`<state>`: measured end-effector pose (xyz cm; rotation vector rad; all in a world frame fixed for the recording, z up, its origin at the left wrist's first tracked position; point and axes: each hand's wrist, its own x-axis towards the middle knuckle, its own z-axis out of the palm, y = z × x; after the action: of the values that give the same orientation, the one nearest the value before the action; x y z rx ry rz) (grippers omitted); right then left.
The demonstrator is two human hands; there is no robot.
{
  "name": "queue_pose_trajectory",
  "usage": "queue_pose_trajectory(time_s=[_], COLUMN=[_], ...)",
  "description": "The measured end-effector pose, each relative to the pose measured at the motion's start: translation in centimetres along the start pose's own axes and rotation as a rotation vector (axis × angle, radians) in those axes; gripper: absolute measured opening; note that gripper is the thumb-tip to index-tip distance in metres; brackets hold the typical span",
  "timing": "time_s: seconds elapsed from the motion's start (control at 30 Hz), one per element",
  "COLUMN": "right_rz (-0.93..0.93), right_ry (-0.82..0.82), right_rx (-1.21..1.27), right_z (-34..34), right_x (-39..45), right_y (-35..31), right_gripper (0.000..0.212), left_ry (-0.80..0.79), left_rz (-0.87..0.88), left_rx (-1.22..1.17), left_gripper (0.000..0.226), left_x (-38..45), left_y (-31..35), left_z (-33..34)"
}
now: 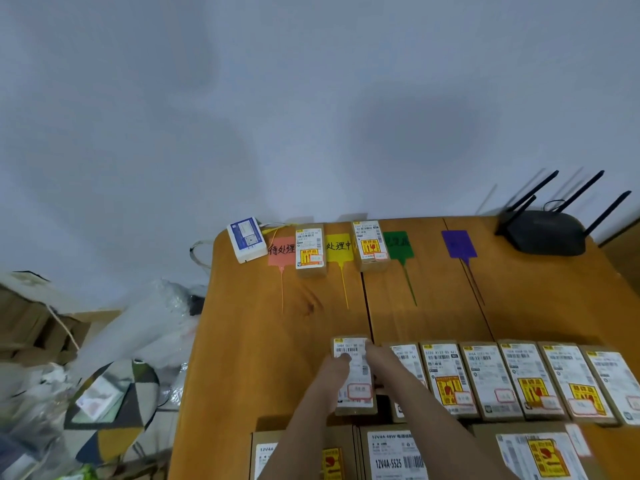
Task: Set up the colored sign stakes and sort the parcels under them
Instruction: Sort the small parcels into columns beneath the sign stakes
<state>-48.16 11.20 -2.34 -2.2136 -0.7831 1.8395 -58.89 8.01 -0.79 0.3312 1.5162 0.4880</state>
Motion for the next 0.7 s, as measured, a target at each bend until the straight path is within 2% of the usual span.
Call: queue_pose_trajectory(time_s=[0.13, 0.3, 0.43, 0.57, 0.7], right_rz=[-0.142, -0.329, -0.562, -0.698, -0.728], right_ry=[-0.03, -0.047, -0.038, -0.163, -0.303], right_rx=[-0.003, 0.052, 0.065, 0.119, 0.213], right_z=[-0.8, -1.3, -1.6, -1.8, -1.9], right_x=[-2.2, -7.6, -12.6, -17.2, -21.0], right_y=[-2.7, -6.3, -8.0, -8.3, -7.7], right_gripper=[0.034, 0.031, 0.031, 0.035, 0.034], left_ry=[0.04, 0.05, 0.022, -0.036, -0.056], left_rz=[0.106, 0.338, 0.519, 0.659, 0.736], left_rx=[0.035, -0.007, -0.098, -0.162, -0.211], left_gripper=[0.027, 0.03, 0.038, 0.034, 0.038], left_x=[-1.1, -5.4, -10.7, -16.5, -20.1], left_y=[2.6, 5.3, 6.8, 7.2, 6.4], left_z=[-2.3, -5.4, -7.7, -9.4, -10.5])
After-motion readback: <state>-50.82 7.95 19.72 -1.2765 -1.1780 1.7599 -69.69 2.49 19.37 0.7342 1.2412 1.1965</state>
